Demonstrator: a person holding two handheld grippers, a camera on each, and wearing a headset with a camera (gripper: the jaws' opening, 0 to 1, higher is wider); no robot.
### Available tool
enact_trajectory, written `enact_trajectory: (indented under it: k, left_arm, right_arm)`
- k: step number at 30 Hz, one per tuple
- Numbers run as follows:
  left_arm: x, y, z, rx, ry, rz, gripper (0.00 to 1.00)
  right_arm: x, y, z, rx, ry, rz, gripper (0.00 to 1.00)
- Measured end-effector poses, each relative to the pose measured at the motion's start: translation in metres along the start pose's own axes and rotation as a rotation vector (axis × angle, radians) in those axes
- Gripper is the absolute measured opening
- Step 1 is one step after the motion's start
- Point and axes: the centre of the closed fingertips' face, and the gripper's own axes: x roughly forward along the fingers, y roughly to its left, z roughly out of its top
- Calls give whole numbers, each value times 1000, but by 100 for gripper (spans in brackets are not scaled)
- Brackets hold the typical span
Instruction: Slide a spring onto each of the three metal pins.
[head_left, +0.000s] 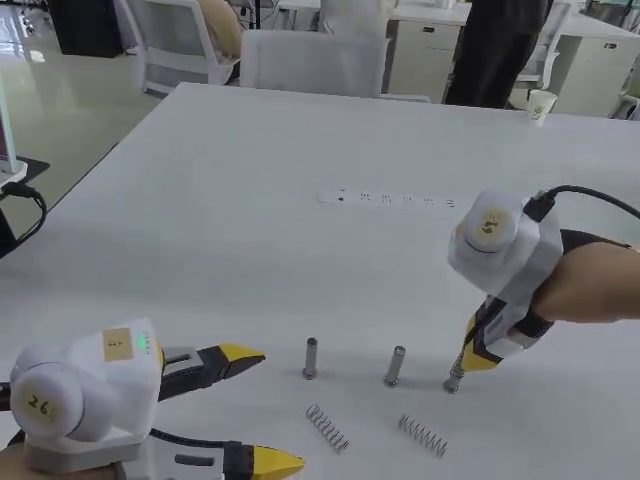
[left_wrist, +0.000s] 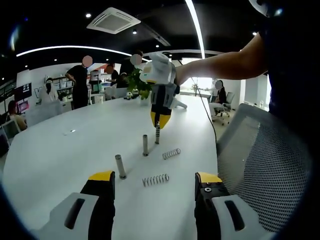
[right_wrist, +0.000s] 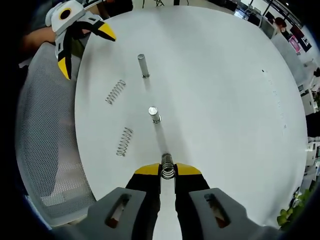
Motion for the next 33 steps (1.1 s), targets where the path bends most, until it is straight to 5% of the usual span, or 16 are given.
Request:
enact_trajectory:
  k: [33]
  left_arm:
    - [0,1,0,-4,-1,0,60]
  right_arm:
    - [19,-3,-2,1,3,-2,8]
